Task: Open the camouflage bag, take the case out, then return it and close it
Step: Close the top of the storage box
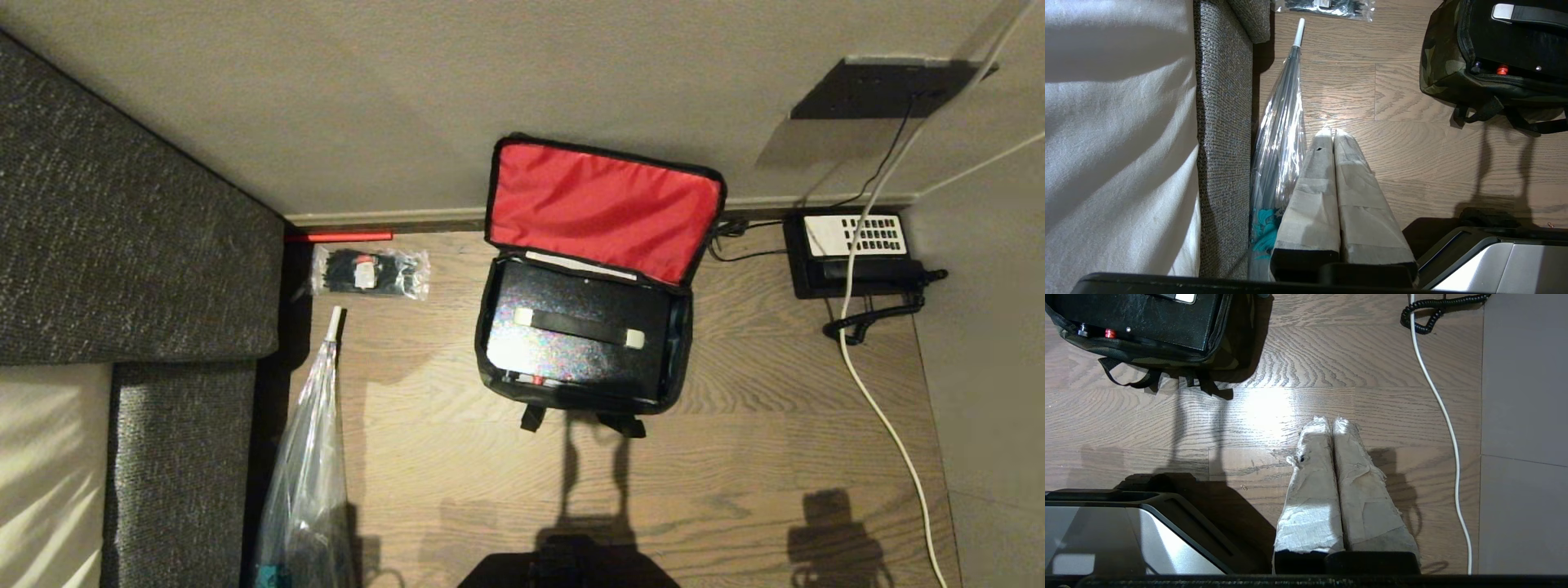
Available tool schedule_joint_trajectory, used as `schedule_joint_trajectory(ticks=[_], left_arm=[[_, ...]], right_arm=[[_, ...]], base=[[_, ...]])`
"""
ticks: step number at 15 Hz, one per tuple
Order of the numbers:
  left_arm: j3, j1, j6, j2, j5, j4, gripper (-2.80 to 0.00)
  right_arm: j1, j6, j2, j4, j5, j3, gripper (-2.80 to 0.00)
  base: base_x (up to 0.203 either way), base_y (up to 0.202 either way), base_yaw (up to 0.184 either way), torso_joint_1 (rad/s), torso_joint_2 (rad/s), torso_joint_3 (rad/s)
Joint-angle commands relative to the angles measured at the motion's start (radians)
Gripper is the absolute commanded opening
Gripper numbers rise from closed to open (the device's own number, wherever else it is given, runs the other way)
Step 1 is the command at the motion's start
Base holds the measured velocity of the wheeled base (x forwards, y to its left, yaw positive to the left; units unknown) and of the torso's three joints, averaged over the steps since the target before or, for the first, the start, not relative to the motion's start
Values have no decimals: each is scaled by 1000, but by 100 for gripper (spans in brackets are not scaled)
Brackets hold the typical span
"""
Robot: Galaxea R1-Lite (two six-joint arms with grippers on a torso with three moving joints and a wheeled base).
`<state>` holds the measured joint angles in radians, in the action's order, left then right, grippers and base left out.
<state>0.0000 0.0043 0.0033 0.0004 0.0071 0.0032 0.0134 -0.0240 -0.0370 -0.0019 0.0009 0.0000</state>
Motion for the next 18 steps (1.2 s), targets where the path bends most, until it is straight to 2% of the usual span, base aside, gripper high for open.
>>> schedule_joint_trajectory(ticks=[1, 18], left_arm=[[3, 0, 0, -2, 1, 0, -280], [3, 0, 0, -2, -1, 0, -280]], right_arm=[[0, -1, -4, 0, 1, 0, -280], [0, -1, -4, 0, 1, 0, -280]], base=[[0, 0, 0, 0, 0, 0], [0, 0, 0, 0, 0, 0]])
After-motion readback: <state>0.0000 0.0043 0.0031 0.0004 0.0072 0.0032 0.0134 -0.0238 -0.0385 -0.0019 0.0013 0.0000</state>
